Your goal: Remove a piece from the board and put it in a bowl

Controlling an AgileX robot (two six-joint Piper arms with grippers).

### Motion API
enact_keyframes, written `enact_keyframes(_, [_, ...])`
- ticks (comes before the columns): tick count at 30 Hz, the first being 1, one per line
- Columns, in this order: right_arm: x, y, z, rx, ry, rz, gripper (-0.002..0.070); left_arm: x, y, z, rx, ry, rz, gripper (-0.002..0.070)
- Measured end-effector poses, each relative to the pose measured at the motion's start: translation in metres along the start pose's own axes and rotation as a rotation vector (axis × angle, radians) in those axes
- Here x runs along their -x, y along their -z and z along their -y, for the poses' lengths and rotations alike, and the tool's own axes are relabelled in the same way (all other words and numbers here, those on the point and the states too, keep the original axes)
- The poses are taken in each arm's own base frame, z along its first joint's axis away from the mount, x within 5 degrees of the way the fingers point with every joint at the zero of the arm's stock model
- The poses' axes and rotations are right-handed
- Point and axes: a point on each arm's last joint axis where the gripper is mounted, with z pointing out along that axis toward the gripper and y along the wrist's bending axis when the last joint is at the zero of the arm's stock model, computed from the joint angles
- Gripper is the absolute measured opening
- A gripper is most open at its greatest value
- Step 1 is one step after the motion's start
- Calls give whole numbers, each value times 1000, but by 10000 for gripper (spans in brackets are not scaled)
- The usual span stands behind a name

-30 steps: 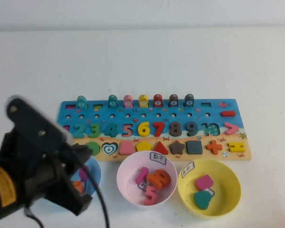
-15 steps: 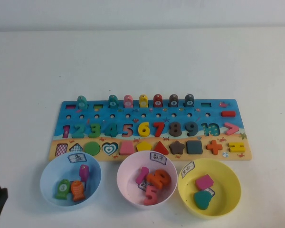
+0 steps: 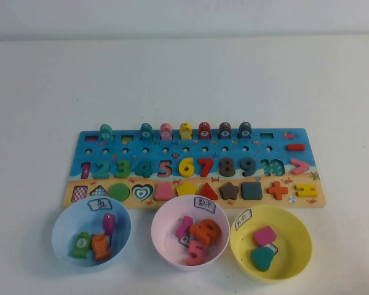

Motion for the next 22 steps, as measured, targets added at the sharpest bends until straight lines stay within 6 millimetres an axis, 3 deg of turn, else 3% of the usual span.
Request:
enact_keyframes(9, [0,0,0,0,0,0,-18,-11,1,1,-9,-27,-117,-1])
enact_keyframes(22, [0,0,0,0,0,0,-18,-11,1,1,-10,-32,-119,-2])
